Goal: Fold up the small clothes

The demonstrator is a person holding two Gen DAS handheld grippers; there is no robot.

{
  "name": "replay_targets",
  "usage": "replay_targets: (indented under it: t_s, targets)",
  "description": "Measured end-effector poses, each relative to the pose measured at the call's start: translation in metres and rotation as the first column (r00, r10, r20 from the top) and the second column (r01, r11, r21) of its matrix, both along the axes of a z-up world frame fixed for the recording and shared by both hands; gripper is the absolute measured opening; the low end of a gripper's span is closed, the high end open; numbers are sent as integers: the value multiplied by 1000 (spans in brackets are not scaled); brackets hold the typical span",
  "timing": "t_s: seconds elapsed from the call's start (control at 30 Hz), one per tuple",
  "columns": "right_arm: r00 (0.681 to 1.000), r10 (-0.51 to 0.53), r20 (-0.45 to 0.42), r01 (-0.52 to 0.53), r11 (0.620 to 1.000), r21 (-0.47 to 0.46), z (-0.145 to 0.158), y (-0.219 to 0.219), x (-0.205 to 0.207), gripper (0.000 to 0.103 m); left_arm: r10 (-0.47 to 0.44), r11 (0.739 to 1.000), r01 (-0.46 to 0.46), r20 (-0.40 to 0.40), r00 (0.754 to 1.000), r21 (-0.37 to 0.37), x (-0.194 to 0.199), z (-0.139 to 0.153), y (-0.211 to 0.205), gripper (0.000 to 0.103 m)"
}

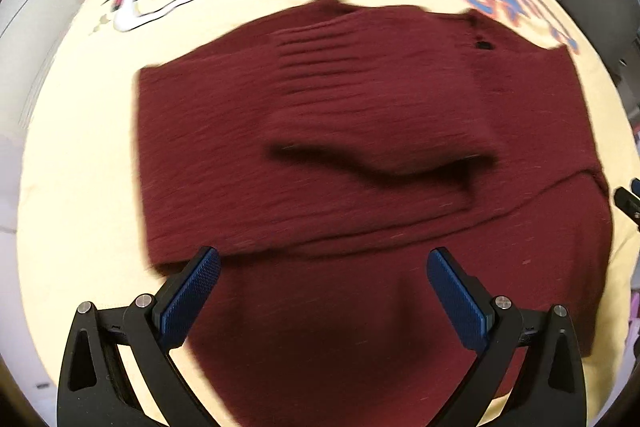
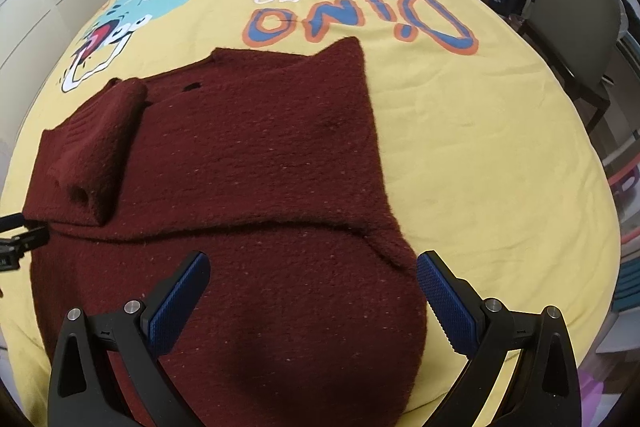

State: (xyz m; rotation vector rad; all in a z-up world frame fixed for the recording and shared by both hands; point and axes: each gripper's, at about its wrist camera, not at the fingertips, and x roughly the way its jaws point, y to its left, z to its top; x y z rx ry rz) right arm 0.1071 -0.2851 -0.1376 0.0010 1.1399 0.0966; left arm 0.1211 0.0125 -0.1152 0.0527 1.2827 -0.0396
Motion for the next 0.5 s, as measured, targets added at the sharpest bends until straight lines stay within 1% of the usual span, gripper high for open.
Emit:
replay_targets:
  t_s: [0.1, 0.17, 0.23, 0.33, 0.43, 0.47, 0.5]
  targets:
    - [1000, 19, 2, -19, 1000, -6, 1, 10, 1, 103, 61, 998, -61, -3, 998, 7, -13, 3, 36, 102]
    - [1000, 26, 4, -26, 1000, -3, 1, 15, 2, 103, 101, 995, -101, -16, 995, -1, -21, 1, 55, 102]
    - [999, 34, 2, -34, 999, 1, 0, 22, 3, 103, 119, 993, -119, -15, 993, -2, -28, -2, 69, 102]
    - [998, 66, -5, -66, 998, -15, -2, 35, 1, 103, 146, 989, -146, -12, 989, 19, -34, -9, 85, 101]
    - [996, 93, -3, -93, 995, -40, -3, 46, 0, 103, 181, 983, -181, -8, 983, -1, -34, -17, 100, 100]
    - [995, 98, -3, -98, 994, -42, -2, 49, -1, 103, 185, 983, -185, -6, 983, -6, -33, -19, 103, 97]
    - [995, 100, -4, -100, 994, -43, -2, 50, 0, 103, 183, 983, -183, -1, 983, -11, -31, -21, 104, 90]
